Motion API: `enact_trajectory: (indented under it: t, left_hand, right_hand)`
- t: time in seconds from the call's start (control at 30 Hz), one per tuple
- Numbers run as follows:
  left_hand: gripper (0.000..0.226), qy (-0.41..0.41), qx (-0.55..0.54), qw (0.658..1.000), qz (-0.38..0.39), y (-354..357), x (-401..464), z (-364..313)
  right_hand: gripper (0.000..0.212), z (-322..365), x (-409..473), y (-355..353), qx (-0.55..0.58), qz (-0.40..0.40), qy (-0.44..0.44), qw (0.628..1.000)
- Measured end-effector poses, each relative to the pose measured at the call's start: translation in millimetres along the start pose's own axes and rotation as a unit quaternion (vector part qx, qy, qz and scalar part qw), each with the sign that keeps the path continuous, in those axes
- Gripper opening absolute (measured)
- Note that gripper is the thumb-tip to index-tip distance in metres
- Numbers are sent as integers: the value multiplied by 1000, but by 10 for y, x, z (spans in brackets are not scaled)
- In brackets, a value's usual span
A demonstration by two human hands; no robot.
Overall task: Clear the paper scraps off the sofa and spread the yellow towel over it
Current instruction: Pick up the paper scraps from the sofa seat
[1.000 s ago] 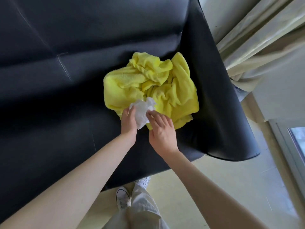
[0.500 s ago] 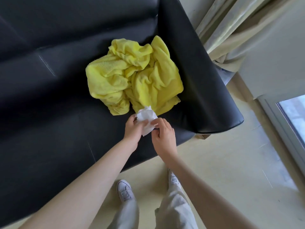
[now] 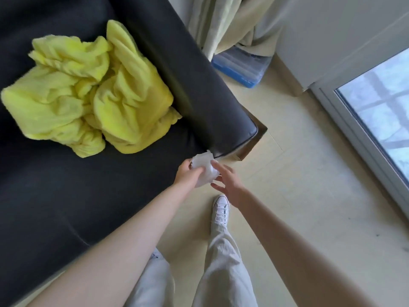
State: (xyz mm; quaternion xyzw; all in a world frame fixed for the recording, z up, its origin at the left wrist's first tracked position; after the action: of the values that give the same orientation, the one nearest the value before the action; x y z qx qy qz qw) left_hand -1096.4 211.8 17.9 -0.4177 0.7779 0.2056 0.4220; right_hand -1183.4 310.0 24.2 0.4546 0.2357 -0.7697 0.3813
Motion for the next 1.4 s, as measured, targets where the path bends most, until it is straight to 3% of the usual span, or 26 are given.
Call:
enact_trajectory:
  t: [0.1,0.3,0.57,0.83,1.1,1.4]
  left_hand:
    - [39,-30,40,999,17,431,35,154]
    - [33,-79,55,994,50,1140,163,414]
    - [44,-61,80,995,14,1745,519,583]
    - [37,-10,85,995,-50,2237,861,348]
    - [39,-6,8,996,-94,2470,1133,118]
    - [47,-66,-36,990,-116,2491,1289,-2]
  right_hand:
    - [30,-182,-49,-503,-13,13,2,1000]
    - [8,-442,119,-1229,21,-69,9,997]
    - [21,-517,646,-1730,45,-145,43,987]
    - [17,-167,1051,-2077,14,-124,40,991]
    - [16,152,1430,-2234,-21,-119,51,991]
    - [14,349,1628,-2163,-18,-115,62,991]
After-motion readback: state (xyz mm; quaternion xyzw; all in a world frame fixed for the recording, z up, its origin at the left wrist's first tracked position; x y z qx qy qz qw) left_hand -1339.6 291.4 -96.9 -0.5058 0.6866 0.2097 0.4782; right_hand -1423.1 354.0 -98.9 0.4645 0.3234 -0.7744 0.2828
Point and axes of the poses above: each hand's wrist, its own x-axis towards the middle knuckle, its own y-axis out of the palm, z = x × y, the point moved 2 cm from there along x, towards the middle knuckle, and after that the axes turned 12 degrees about -x, right-handed, at the moved point
